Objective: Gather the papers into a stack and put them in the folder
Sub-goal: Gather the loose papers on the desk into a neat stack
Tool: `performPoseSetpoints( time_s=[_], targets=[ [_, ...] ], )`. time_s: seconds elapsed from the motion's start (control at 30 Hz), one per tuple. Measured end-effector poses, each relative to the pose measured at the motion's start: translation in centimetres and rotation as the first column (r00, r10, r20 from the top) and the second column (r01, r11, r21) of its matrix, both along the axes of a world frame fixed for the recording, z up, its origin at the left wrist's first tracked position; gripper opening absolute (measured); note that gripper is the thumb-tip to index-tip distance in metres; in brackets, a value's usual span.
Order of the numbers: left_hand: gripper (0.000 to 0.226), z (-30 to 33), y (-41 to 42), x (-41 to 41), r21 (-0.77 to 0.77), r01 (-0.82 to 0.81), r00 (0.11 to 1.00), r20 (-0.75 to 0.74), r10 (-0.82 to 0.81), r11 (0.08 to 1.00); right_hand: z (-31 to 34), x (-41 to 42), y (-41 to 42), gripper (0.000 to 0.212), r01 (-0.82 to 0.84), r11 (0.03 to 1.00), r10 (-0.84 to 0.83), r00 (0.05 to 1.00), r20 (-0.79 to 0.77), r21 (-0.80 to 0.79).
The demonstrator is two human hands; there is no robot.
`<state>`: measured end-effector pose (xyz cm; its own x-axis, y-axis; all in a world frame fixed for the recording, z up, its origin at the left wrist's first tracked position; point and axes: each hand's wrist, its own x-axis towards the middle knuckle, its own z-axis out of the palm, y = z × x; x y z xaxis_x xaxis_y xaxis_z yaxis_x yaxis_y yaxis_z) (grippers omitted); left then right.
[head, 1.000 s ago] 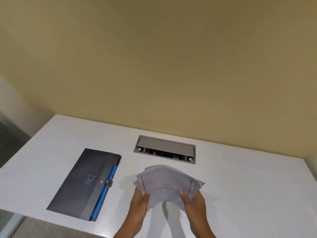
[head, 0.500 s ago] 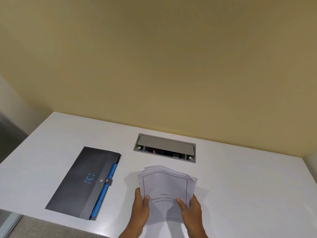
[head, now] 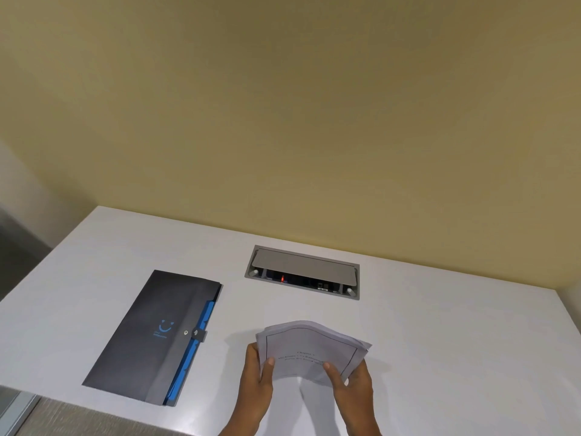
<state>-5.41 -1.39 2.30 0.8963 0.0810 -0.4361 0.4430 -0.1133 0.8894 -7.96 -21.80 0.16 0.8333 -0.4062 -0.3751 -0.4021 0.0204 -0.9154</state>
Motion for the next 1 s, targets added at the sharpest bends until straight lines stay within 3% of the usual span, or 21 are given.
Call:
performPoseSetpoints(
  time_s=[0.47, 0.8, 1.0],
  targets=[
    [0.054, 0.0, -0.2, -0.2, 0.065, 0.067, 0.998, 0.009, -0.068, 0.996, -1.0, 0.1, -0.6, 0.072, -0.057, 0.997, 0.054, 0.998, -0.044, -0.051],
    [0.048, -1.0, 0.0, -0.7, 0.118, 0.113, 0.993, 0.001, -0.114, 0.987, -1.8, -0.2, -0.8, 0.034, -0.034, 0.998, 0.026, 0.992, -0.120, -0.061],
    [0.048, -1.4, 0.2, -0.8, 0.140, 0.091, 0.995, 0.026, -0.096, 0.986, -1.4, -0.5, -0.4, 0.030, -0.064, 0.993, 0.055, 0.995, -0.084, -0.102]
  ],
)
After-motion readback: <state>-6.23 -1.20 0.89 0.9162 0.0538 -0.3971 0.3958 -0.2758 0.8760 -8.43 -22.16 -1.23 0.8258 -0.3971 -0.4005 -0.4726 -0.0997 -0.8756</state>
